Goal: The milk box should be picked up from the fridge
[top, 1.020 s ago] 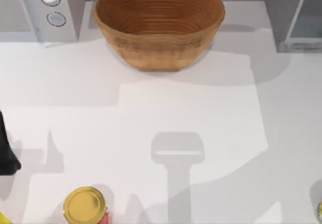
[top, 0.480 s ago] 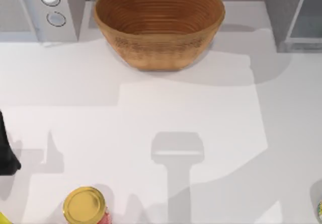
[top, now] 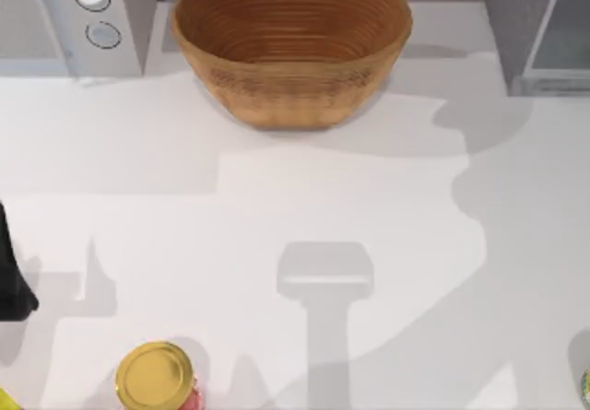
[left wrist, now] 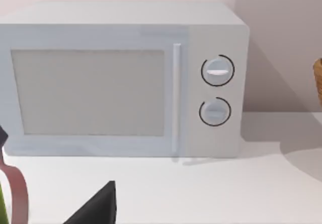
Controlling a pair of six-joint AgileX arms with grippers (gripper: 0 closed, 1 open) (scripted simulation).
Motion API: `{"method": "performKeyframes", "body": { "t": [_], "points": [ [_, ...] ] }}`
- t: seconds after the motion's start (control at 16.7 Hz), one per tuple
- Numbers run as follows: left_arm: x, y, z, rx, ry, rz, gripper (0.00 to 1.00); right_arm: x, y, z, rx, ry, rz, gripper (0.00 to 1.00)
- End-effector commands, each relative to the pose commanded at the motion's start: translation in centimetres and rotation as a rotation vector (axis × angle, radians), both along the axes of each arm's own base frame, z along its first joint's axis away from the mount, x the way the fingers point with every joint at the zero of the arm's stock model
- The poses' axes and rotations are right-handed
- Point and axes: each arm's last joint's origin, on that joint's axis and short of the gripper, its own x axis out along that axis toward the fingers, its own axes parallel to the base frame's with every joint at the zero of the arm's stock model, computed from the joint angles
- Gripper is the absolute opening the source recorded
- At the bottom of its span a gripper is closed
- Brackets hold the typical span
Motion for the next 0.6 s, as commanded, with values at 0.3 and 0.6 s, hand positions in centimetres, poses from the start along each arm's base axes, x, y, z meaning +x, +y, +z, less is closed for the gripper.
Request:
{"method": "performKeyframes", "body": {
  "t": [0.3,0.6],
  "points": [
    [0.0,0.0,0.0,0.0,0.0,0.0,1.0,-0.1,0.0,1.8,-0.002,-0.003,0.0,0.0],
    [0.0,0.0,0.0,0.0,0.0,0.0,1.0,-0.9,0.1,1.9,-0.001,-0.008,0.007,0.0]
  ]
}}
